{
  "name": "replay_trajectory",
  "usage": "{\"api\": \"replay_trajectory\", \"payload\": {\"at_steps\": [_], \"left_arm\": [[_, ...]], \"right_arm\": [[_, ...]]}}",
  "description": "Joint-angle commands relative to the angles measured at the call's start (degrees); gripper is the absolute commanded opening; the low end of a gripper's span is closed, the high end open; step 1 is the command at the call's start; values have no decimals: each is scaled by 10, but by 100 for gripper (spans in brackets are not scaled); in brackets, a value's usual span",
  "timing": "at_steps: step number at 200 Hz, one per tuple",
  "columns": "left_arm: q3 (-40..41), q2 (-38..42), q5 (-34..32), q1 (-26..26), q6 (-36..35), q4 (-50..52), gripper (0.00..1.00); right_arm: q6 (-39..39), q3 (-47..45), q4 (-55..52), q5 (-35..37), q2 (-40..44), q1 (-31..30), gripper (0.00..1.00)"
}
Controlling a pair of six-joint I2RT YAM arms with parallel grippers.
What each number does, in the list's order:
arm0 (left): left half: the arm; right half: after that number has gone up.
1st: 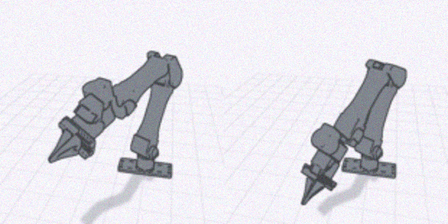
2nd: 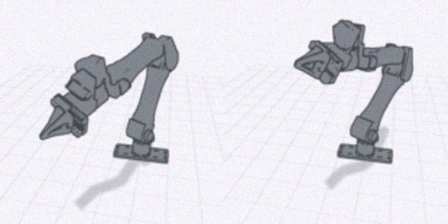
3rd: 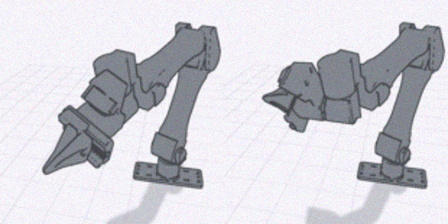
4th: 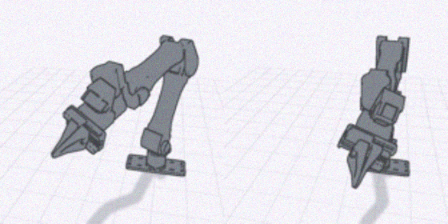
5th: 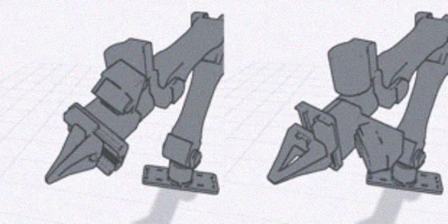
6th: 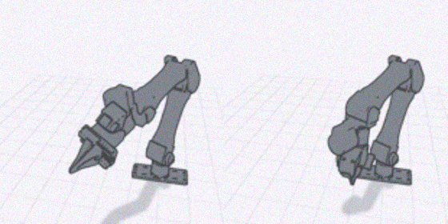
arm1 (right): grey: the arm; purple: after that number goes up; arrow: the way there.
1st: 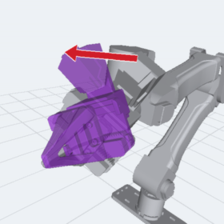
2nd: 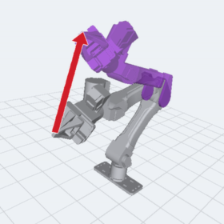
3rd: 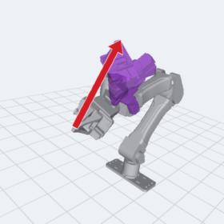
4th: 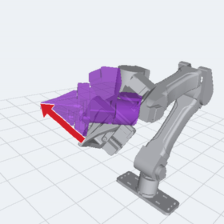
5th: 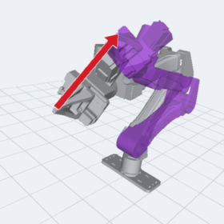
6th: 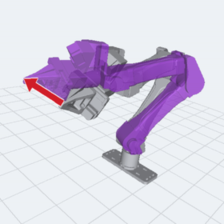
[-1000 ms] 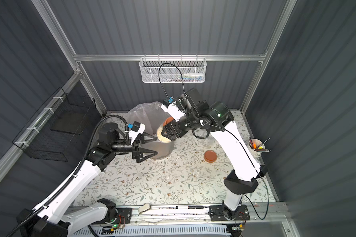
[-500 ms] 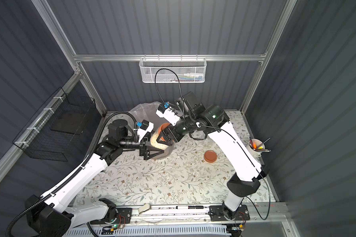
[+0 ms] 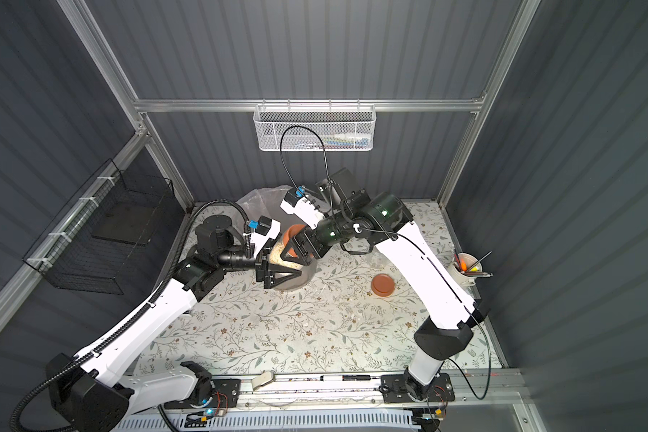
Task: Empty expired oatmeal from jars
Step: Pick up the jar from the center of the board.
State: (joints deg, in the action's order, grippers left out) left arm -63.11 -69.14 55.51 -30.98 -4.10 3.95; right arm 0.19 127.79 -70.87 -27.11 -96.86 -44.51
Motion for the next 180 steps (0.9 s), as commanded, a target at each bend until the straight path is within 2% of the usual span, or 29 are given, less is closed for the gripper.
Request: {"api": "replay_trajectory", "payload": {"at_steps": [1, 22, 46, 65, 79, 93, 115, 133, 144, 160, 165, 175, 180], "left_arm": [[-17, -4, 2, -5, -2, -8, 91], [-17, -4, -4, -6, -5, -8, 75], [-19, -3, -22, -5, -12, -10, 44], [-21, -1, -34, -6, -12, -18, 31], [-21, -1, -41, -6, -11, -21, 19], [-22, -1, -54, -6, -14, -19, 0], [-26, 6, -81, -5, -28, 6, 0], [-39, 6, -96, -6, -46, 41, 0], [-51, 1, -100, -6, -55, 63, 0], [-61, -3, -108, -6, -59, 76, 0], [-62, -3, -111, -6, -58, 75, 10], [-65, -4, -119, -6, -54, 72, 47], [-65, -4, -122, -6, -53, 72, 61]], "right_arm": [[8, 2, 64, -36, 21, -2, 36], [8, 1, 65, -36, 21, 0, 36], [10, -5, 68, -33, 22, 2, 36], [13, -20, 76, -33, 26, 5, 36], [15, -33, 83, -33, 32, 7, 41], [17, -39, 86, -29, 36, 11, 49], [19, -50, 96, -22, 48, 18, 67], [21, -56, 109, -22, 57, 23, 72], [18, -57, 111, -22, 57, 23, 71], [18, -62, 117, -28, 54, 23, 60], [19, -66, 119, -31, 53, 23, 57], [23, -75, 128, -36, 52, 23, 50], [25, -80, 133, -40, 53, 23, 47]]}}
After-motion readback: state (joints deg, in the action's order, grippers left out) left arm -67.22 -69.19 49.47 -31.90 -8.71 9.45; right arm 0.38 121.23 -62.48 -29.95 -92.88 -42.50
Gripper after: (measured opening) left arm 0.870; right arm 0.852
